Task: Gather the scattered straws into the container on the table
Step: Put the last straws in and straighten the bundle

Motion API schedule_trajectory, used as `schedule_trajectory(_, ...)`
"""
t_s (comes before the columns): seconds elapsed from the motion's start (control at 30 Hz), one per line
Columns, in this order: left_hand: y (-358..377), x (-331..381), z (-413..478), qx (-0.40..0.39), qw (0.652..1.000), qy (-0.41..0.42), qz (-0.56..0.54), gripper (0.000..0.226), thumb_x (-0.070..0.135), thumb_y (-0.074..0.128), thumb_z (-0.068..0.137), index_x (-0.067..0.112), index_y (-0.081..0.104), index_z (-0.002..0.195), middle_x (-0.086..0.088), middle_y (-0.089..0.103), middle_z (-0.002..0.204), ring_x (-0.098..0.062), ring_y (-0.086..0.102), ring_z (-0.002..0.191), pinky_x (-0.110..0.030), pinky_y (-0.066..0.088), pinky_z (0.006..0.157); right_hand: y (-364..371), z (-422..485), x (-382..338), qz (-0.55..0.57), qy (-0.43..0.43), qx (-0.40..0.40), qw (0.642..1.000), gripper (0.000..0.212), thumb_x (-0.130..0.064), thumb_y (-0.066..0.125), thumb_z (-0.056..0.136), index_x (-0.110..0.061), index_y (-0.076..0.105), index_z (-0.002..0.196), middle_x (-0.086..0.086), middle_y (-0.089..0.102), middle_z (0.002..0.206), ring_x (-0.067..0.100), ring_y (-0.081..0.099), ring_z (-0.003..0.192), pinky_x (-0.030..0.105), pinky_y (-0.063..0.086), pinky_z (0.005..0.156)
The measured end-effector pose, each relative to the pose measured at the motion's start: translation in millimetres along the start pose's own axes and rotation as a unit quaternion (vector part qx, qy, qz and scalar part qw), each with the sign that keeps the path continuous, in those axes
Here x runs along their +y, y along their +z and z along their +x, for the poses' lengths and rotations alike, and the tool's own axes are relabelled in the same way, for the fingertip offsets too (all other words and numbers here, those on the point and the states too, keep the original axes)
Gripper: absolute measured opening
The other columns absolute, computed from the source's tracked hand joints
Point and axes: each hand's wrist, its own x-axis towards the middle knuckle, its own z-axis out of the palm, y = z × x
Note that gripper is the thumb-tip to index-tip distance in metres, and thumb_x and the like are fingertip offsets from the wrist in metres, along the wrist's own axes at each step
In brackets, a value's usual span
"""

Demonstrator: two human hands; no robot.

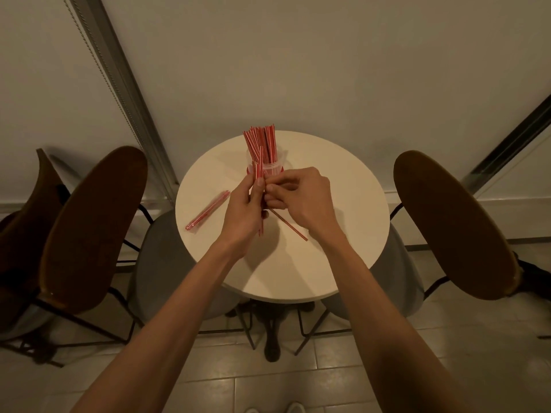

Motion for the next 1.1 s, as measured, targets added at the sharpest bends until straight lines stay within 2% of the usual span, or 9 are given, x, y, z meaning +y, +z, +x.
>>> schedule_trajectory(0.13,-0.5,-6.0,1.9,0.006,1.0,0.005,-0.009,0.034,0.036,0.035,0.119,0.015,0.06,0.129,0.017,0.056,0.077,-0.003,0.046,0.068,-0.021,0.041,0.065,-5.5,11.4,-16.3,-0.101,-0.131,0.072,0.984,0.016,-0.013,0.074,0.098,-0.016,0.083,0.111,-0.008,0.083,0.098,0.003,0.079,0.087,0.028,0.064,0.088)
schedule_trajectory(0.27,4.3,-8.2,-1.0,-0.021,0.999,0.036,-0.004,0.039,0.035,0.036,0.119,0.007,0.059,0.135,-0.021,0.063,0.104,-0.03,0.068,0.094,-0.045,0.056,0.086,-3.1,12.5,-31.5,-0.163,-0.238,0.013,0.957,0.042,-0.006,0.056,0.104,-0.02,0.071,0.14,-0.003,0.077,0.13,0.009,0.073,0.113,0.023,0.056,0.104)
schedule_trajectory(0.37,5.9,-13.9,0.2,-0.05,0.998,0.023,0.001,0.049,0.026,0.038,0.119,-0.007,0.043,0.154,-0.048,0.043,0.135,-0.059,0.037,0.126,-0.067,0.037,0.104,-2.0,10.6,-30.8,-0.203,-0.25,-0.03,0.946,0.048,0.002,0.05,0.103,-0.017,0.072,0.142,0.006,0.077,0.131,0.015,0.072,0.116,0.009,0.048,0.102)
schedule_trajectory(0.53,1.3,-16.8,3.5,-0.019,0.999,0.041,0.014,0.047,0.023,0.038,0.118,0.006,0.042,0.162,-0.036,0.057,0.14,-0.031,0.061,0.109,-0.017,0.053,0.08,-1.3,9.6,-20.9,-0.225,-0.257,-0.051,0.938,0.044,0.001,0.053,0.103,-0.015,0.074,0.139,0.008,0.076,0.134,0.018,0.072,0.122,0.015,0.05,0.108)
schedule_trajectory(0.73,3.4,-20.7,-2.9,-0.026,0.999,0.011,-0.018,0.046,0.03,0.04,0.117,0.018,0.048,0.16,-0.003,0.063,0.153,-0.02,0.058,0.145,-0.05,0.044,0.124,4.6,6.2,-6.8,-0.226,-0.24,-0.068,0.942,0.047,0.0,0.053,0.099,-0.015,0.074,0.139,0.007,0.077,0.133,0.021,0.072,0.122,0.038,0.055,0.11)
schedule_trajectory(0.83,2.0,-19.2,-2.2,-0.019,1.0,-0.02,0.006,0.044,0.03,0.038,0.118,0.011,0.053,0.155,-0.014,0.071,0.127,-0.028,0.065,0.126,-0.045,0.052,0.111,2.8,5.7,-4.6,-0.198,-0.207,-0.035,0.958,0.048,-0.002,0.054,0.101,-0.02,0.07,0.143,0.002,0.078,0.129,0.015,0.075,0.115,0.032,0.056,0.108)
schedule_trajectory(0.87,0.7,-18.2,-1.4,-0.013,0.999,-0.032,0.009,0.039,0.028,0.037,0.119,0.005,0.059,0.143,-0.012,0.073,0.104,-0.024,0.072,0.106,-0.027,0.019,0.097,0.5,6.3,-3.2,-0.194,-0.185,-0.01,0.963,0.046,-0.005,0.056,0.102,-0.021,0.069,0.143,0.001,0.08,0.123,0.014,0.076,0.108,0.03,0.057,0.104)
schedule_trajectory(0.93,-2.3,-15.1,1.7,0.01,0.999,-0.052,-0.007,0.033,0.024,0.035,0.118,0.008,0.06,0.104,0.008,0.054,0.068,-0.007,0.053,0.062,-0.02,0.033,0.064,-4.0,9.5,5.2,-0.236,-0.117,0.023,0.964,0.031,-0.012,0.058,0.101,-0.02,0.072,0.127,0.001,0.08,0.104,0.02,0.075,0.094,0.037,0.061,0.092)
schedule_trajectory(1.1,-3.9,-12.6,8.1,0.052,0.988,-0.11,-0.092,0.024,0.028,0.034,0.112,0.014,0.051,0.101,0.01,0.036,0.067,-0.008,0.03,0.057,-0.028,0.026,0.057,-3.4,1.5,15.2,-0.435,0.088,-0.12,0.888,0.026,-0.035,0.071,0.097,-0.012,0.063,0.106,0.012,0.061,0.112,0.035,0.064,0.095,0.044,0.058,0.083)
